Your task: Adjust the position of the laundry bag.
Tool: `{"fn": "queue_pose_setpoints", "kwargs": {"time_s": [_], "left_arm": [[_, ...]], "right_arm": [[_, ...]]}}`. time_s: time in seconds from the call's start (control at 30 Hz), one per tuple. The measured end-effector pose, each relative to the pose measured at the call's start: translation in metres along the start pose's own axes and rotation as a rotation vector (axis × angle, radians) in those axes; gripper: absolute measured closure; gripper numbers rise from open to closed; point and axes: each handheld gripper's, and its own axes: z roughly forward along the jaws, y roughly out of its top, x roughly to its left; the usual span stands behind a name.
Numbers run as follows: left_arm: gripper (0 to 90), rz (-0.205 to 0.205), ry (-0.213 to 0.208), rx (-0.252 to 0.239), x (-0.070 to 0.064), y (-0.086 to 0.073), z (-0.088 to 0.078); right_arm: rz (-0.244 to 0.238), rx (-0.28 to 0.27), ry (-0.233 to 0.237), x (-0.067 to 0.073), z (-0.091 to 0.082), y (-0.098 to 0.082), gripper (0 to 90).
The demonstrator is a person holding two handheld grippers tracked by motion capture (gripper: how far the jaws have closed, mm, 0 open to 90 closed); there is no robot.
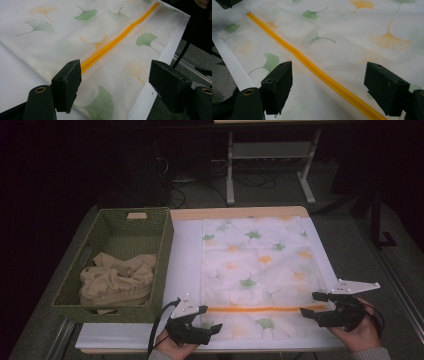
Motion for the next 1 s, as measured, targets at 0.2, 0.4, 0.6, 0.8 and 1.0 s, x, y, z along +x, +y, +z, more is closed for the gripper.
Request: {"fn": "queue_pose_setpoints", "kwargs": {"time_s": [0.2,0.4,0.6,0.8,1.0], "left_arm": [[25.4,0.004,-0.018,0.011,-0.002,0.011,0.010],[25.1,0.014,-0.030,0.023,-0.004,0.019,0.016],[24.7,0.017,-0.041,0.027,-0.008,0.026,0.020],[24.6,0.014,-0.048,0.032,-0.007,0.030,0.023],[24.6,0.018,-0.058,0.035,-0.010,0.033,0.026]], "right_arm": [[0.005,0.025,-0.012,-0.005,0.001,0.003,22.2],[0.042,0.046,-0.041,-0.018,-0.002,0.007,25.5],[0.083,0.076,-0.070,-0.029,-0.002,0.006,29.0],[0.133,0.120,-0.113,-0.042,0.002,0.004,31.5],[0.165,0.142,-0.158,-0.055,0.003,0.002,35.6]]}}
